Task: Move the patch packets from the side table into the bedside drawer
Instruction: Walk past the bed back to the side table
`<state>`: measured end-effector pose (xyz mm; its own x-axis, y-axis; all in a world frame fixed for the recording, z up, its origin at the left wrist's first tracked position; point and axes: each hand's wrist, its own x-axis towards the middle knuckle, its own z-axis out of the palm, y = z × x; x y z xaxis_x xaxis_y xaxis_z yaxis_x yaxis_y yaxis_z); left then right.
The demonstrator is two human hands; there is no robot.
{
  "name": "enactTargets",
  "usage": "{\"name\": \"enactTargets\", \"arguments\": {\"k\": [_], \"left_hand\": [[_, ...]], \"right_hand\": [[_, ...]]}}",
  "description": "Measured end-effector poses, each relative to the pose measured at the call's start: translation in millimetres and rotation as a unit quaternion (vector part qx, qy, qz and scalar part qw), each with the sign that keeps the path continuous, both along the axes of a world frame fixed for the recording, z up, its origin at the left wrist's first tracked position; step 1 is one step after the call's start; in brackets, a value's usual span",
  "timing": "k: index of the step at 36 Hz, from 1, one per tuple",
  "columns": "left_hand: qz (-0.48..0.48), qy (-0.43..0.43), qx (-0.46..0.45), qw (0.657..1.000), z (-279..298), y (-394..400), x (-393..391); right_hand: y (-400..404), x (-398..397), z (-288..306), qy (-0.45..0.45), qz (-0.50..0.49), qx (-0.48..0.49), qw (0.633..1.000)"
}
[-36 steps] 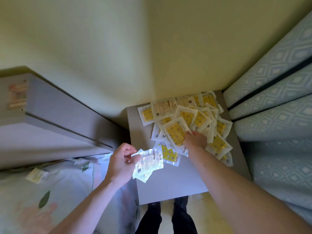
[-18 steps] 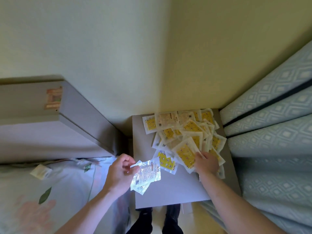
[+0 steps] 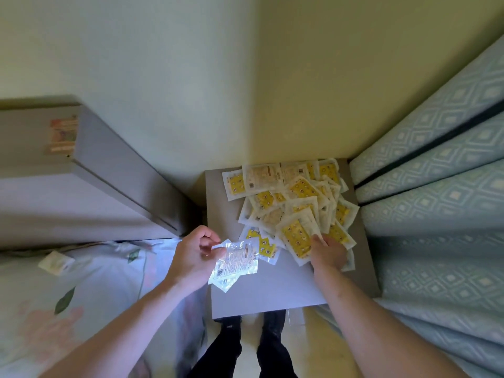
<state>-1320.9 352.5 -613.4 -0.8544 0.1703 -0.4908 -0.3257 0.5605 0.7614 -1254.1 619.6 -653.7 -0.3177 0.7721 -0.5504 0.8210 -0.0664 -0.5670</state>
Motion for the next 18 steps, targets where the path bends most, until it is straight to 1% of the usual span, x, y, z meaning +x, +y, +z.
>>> {"name": "enactTargets", "arguments": {"k": [2, 4, 6, 11, 14, 18], "left_hand": [[-0.008, 0.002, -0.002, 1.0, 11, 1, 2], [-0.012, 0.004, -0.009, 1.0, 25, 0, 6], [-0.02, 0.008, -0.017, 1.0, 44, -1, 11], [-0.044, 0.013, -0.031, 0.998, 106, -5, 36], [-0.057, 0.021, -0.035, 0.998, 141, -9, 56], [-0.05, 0.025, -0.025, 0.998, 179, -14, 87]], "right_hand": [[3, 7, 15, 0.011, 0.049, 0.035, 0.998], [5, 15, 39, 0.0, 0.121, 0.059, 0.991], [8, 25, 67, 0.0, 0.166, 0.075, 0.983], [12, 59, 138, -0.014, 0.231, 0.058, 0.971], [6, 84, 183, -0.001, 0.251, 0.027, 0.968], [-4, 119, 225, 0.01, 0.283, 0.029, 0.959]]}}
